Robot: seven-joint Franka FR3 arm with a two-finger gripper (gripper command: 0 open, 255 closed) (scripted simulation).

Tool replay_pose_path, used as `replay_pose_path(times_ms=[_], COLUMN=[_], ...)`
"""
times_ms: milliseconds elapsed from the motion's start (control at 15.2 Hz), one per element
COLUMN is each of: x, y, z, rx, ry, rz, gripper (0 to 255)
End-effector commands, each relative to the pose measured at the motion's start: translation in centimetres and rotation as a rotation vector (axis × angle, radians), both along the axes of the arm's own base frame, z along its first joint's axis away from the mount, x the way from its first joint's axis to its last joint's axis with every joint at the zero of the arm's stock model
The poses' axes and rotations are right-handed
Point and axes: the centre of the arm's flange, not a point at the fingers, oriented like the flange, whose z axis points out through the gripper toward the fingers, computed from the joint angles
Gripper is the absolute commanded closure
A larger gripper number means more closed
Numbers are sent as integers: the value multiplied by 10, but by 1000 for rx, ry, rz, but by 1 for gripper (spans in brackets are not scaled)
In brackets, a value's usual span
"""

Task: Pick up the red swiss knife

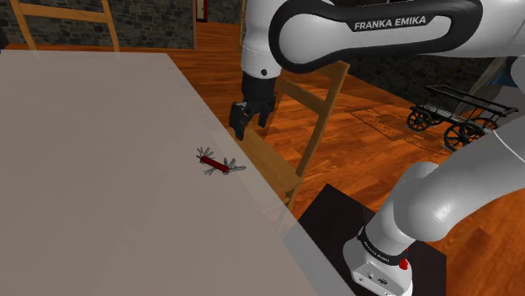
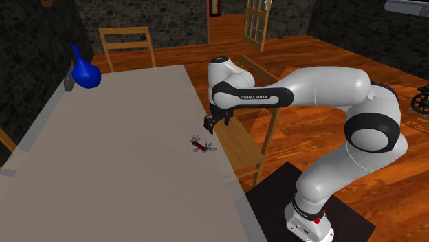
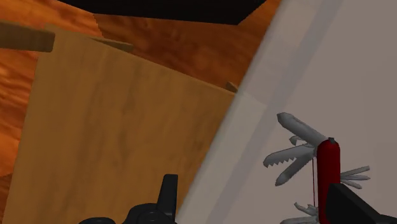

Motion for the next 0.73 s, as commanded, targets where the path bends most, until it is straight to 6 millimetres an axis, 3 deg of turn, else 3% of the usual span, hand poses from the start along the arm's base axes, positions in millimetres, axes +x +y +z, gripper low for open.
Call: replay_pose_path(times_ms=[0,462,660], x=[12,64,67], y=[20,82,85], z=[-13,-54,-66], rx=[9,33,34], ry=[6,26,26], rz=[-15,-61,-63], gripper=[0,0,0])
